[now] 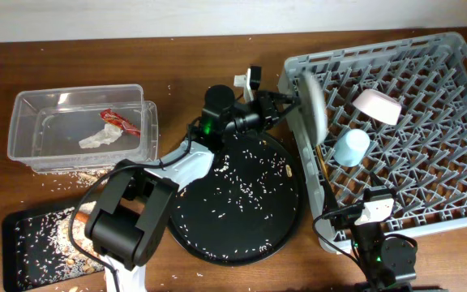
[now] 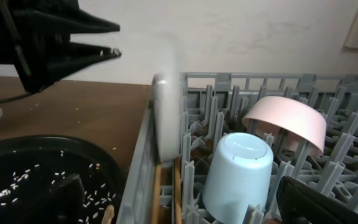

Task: Sort waste into correct bins and load items into the dishwasher rack
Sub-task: 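Carry the empty white plate to the dish rack with the left gripper, then release the plate upright in the dish rack and withdraw the left gripper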

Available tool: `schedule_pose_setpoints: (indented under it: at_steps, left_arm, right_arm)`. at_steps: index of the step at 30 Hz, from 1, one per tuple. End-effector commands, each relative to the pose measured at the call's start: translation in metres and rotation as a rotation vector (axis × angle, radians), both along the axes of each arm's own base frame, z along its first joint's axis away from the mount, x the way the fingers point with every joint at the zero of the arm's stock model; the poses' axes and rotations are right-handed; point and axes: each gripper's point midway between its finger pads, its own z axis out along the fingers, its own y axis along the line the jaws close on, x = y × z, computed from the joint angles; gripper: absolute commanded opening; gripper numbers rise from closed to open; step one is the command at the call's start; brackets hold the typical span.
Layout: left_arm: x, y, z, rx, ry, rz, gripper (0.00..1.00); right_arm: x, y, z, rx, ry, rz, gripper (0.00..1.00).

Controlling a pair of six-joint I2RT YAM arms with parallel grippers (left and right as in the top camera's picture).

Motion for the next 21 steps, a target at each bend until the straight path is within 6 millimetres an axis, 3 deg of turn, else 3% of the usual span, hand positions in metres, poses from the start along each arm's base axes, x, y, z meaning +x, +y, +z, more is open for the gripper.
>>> schedule_pose_setpoints:
  at_steps: [1,3,7,10,13,17,21]
  left_arm:
    - [-0.014,-0.003,0.002,0.020,-0.113,-0.100,0.96]
    - [-0.015,-0.001,0.006,0.019,-0.121,-0.123,0.99]
    - [-0.009,0.023,0.013,0.121,-0.165,-0.093,0.99]
    - [-0.007,0.053,0.012,0.307,-0.206,-0.026,0.99]
    - [-0.015,0.104,0.014,0.618,-0.259,0.078,0.99]
    - [-0.047,0.155,0.053,0.882,-0.415,0.152,0.99]
    - [-0.108,0.234,0.083,1.143,-0.379,0.304,0.99]
  right_arm:
    - [0.000,-0.001,-0.003,0.005,0.002,-0.002,0.98]
    - [0.000,-0.001,-0.003,0.005,0.002,-0.002,0.98]
    - [0.000,-0.001,-0.003,0.005,0.002,-0.002,0.98]
    - [0.000,-0.001,-0.003,0.005,0.002,-0.002,0.98]
    - [0.000,-0.001,-0.003,0.005,0.002,-0.002,0.98]
    - [0.000,-0.001,-0.003,0.005,0.002,-0.002,0.98]
    - [0.000,-0.001,-0.003,0.005,0.002,-0.002,0.98]
